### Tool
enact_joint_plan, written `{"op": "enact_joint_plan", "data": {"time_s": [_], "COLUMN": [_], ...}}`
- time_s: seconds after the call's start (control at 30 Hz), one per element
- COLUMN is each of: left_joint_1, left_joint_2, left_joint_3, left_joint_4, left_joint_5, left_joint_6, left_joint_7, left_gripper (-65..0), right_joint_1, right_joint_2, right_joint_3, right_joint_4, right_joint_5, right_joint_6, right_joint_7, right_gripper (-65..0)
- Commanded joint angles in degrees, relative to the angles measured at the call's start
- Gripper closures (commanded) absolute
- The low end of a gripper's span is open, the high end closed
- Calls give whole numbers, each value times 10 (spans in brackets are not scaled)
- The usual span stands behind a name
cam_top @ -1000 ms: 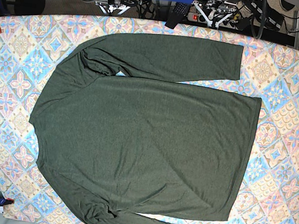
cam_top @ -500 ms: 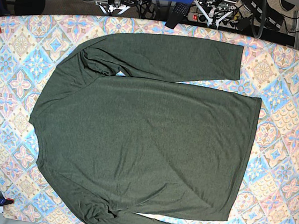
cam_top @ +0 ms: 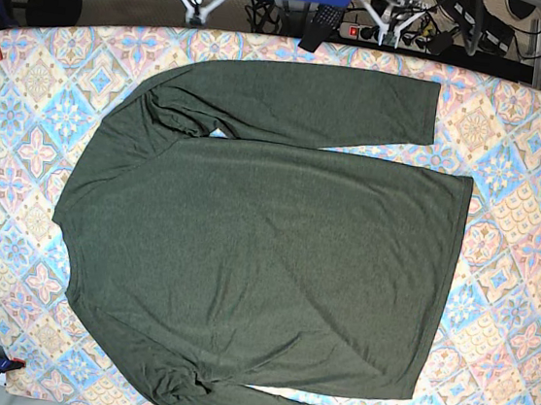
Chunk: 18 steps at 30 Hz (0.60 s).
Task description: Fold the T-shirt properly
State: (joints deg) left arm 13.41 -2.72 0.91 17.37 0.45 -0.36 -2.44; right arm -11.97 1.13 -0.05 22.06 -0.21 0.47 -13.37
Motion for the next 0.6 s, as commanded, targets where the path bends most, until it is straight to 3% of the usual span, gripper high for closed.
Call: {"op": "enact_joint_plan", "data": {"time_s": [0.0, 0.17, 0.57], "left_joint_1": [14, 54, 120], "left_joint_2": [-1, -15, -25], "left_joint_3": [-1, 0, -2], "left_joint_4": [15, 68, 135], "left_joint_5": [0, -1, -1], "left_joint_6": [1, 1, 1], "left_joint_7": [-5, -5, -6], "left_gripper": [0, 0, 0], "right_joint_1": [-9, -48, -125], "right_joint_2": [2, 17, 18], "right_joint_3": [0, 3, 5], "right_joint_4": [16, 76, 162], "right_joint_5": [-1, -1, -1], "right_joint_6": [-1, -1, -1], "right_joint_7": [6, 6, 6], "right_gripper": [0, 0, 0]}}
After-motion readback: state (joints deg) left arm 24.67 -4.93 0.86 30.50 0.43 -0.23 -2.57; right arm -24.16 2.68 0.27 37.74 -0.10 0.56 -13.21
